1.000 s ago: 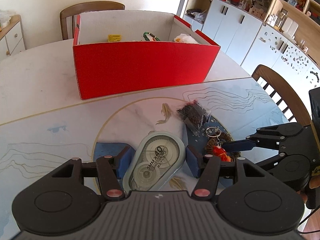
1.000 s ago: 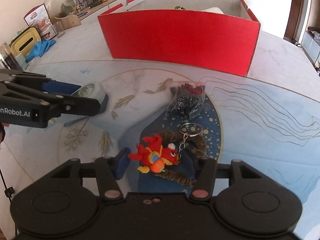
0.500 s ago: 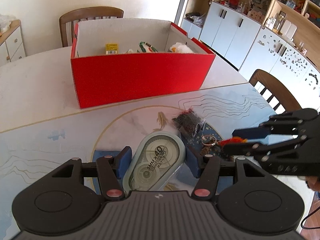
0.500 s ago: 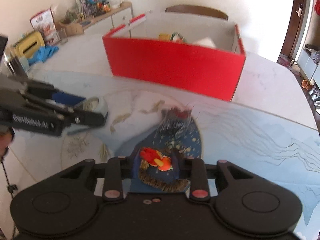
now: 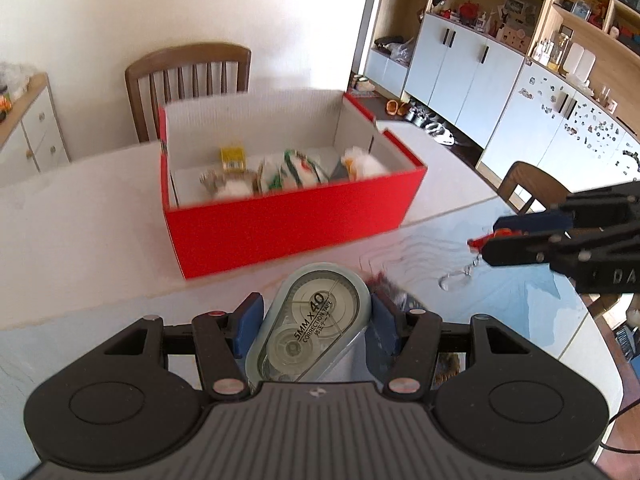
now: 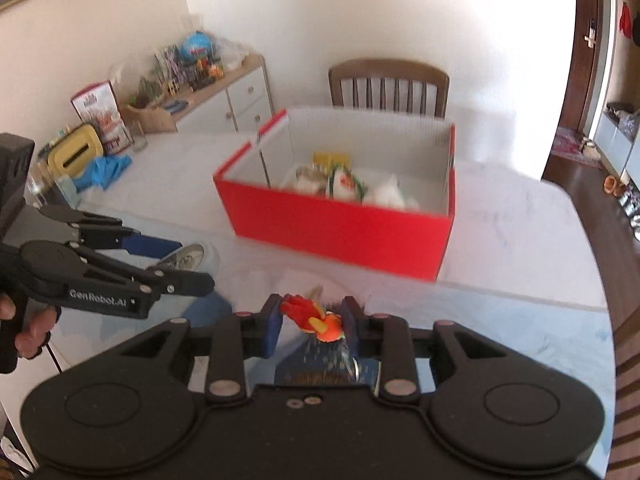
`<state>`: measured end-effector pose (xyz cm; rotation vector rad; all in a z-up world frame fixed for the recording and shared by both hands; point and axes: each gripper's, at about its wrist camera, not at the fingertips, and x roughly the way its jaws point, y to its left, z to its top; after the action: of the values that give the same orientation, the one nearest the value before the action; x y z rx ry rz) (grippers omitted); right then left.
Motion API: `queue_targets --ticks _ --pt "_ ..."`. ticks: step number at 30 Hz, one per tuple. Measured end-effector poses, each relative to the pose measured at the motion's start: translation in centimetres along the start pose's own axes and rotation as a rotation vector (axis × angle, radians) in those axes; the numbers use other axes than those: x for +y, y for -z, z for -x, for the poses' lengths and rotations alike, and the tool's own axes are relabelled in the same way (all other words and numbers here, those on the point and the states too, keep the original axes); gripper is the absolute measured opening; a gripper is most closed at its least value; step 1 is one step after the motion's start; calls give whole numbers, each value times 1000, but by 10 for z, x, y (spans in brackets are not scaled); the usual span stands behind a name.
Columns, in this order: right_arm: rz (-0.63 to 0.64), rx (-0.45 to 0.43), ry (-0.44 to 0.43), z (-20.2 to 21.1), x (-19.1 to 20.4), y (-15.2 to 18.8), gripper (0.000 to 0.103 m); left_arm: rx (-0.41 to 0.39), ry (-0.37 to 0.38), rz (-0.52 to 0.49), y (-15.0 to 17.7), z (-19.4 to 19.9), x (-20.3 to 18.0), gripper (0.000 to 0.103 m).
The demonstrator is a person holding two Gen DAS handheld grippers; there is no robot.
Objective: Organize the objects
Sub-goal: 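Carry the tape dispenser with the left tool while the right carries the keychain into the box, then open the left tool to drop the tape dispenser while the right releases the keychain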
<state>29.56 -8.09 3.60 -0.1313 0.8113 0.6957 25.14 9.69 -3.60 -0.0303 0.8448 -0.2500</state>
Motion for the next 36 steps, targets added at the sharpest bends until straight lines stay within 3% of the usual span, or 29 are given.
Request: queue_targets --ticks 10,19,28,36 --pt "41 -102 27 2 -1 -79 30 -72 -47 -69 -70 11 10 58" --pt "34 -133 80 -39 -12 -130 30 -83 -86 -105 -119 -20 27 58" --pt "-19 -74 118 -100 -32 -144 30 -4 -119 -153 -131 -85 34 58" --pt "-75 11 139 -148 -49 -134 30 64 -133 -157 -132 -139 43 58"
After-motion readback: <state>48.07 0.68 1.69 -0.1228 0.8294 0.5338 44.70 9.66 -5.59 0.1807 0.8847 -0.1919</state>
